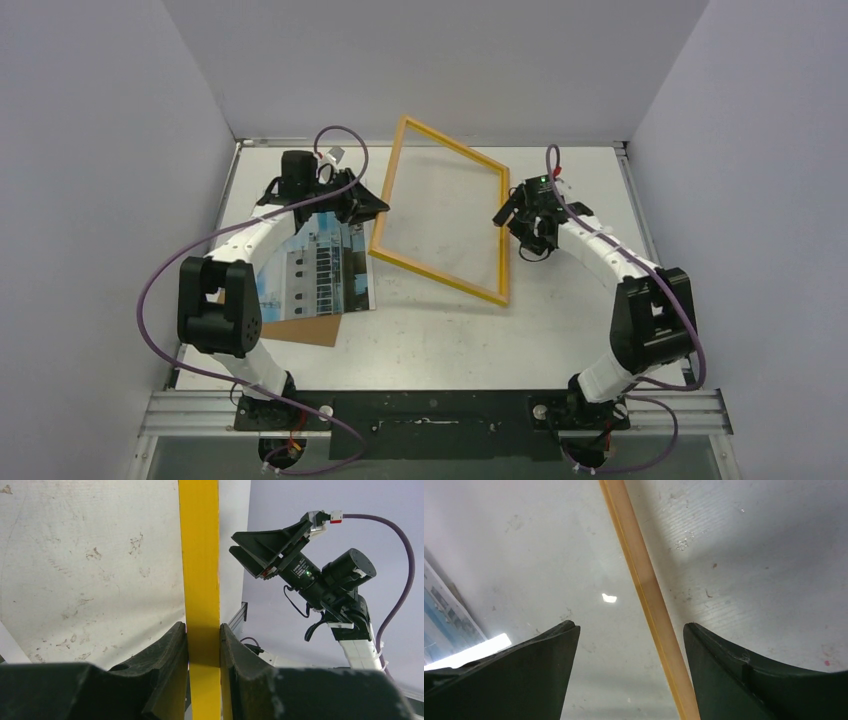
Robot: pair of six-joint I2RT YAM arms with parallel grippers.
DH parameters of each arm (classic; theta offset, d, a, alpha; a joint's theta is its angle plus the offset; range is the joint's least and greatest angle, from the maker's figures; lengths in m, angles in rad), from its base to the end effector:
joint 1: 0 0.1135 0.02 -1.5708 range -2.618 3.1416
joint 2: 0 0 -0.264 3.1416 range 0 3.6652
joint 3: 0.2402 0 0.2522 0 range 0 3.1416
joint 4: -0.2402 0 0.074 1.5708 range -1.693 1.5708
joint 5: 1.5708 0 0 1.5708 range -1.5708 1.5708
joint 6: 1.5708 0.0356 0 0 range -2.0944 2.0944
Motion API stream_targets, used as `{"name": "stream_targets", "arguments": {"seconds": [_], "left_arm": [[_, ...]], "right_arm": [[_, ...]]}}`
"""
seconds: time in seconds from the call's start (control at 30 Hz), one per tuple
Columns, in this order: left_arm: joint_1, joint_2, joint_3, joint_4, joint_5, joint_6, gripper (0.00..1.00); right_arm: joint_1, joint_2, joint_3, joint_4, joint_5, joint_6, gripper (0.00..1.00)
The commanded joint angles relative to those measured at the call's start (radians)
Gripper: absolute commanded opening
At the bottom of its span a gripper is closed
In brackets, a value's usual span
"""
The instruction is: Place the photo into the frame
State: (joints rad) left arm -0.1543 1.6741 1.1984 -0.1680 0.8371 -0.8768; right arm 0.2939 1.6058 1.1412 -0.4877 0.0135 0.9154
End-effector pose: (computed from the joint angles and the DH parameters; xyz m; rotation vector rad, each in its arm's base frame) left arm 0.3623 -0.0831 0.2585 -0.3365 2.3467 -1.4660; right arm 0.3243 0.0976 0.2319 0.7967 2.4624 0.4557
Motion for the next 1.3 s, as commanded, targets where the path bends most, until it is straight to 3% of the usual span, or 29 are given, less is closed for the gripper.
{"name": "stream_targets", "arguments": {"seconds": [0.0,0.3,0.43,0.73,0.83,0.93,1.07,1.27], "left_arm": [[0.017,0.005,0.087,0.0,0.043,-0.032,0.0],[0.049,0.049,0.126,-0.005,0.072,-0.11,0.0],[0.057,0.06,0.124,-0.005,0.075,-0.128,0.0],[0.072,0.086,0.098,0.062,0.1,-0.227,0.0],[0.075,0.092,0.1,0.054,0.099,-0.216,0.0],[0.077,0.1,0.103,0.046,0.099,-0.205,0.0],[0.081,0.109,0.115,0.021,0.095,-0.186,0.0],[0.094,0.116,0.123,-0.007,0.085,-0.164,0.0]], "right_arm": [[-0.04,-0.098,-0.053,0.064,-0.004,0.009,0.79],[-0.152,-0.116,-0.301,0.376,-0.256,0.15,0.89],[-0.169,-0.087,-0.391,0.594,-0.35,0.244,0.91],[-0.169,0.098,-0.581,1.352,-0.472,0.65,0.91],[-0.169,0.196,-0.622,1.685,-0.452,0.797,0.84],[-0.167,0.29,-0.647,1.904,-0.411,0.909,0.73],[-0.163,0.331,-0.632,1.978,-0.417,0.934,0.63],[-0.162,0.306,-0.581,1.977,-0.44,0.923,0.62]]}}
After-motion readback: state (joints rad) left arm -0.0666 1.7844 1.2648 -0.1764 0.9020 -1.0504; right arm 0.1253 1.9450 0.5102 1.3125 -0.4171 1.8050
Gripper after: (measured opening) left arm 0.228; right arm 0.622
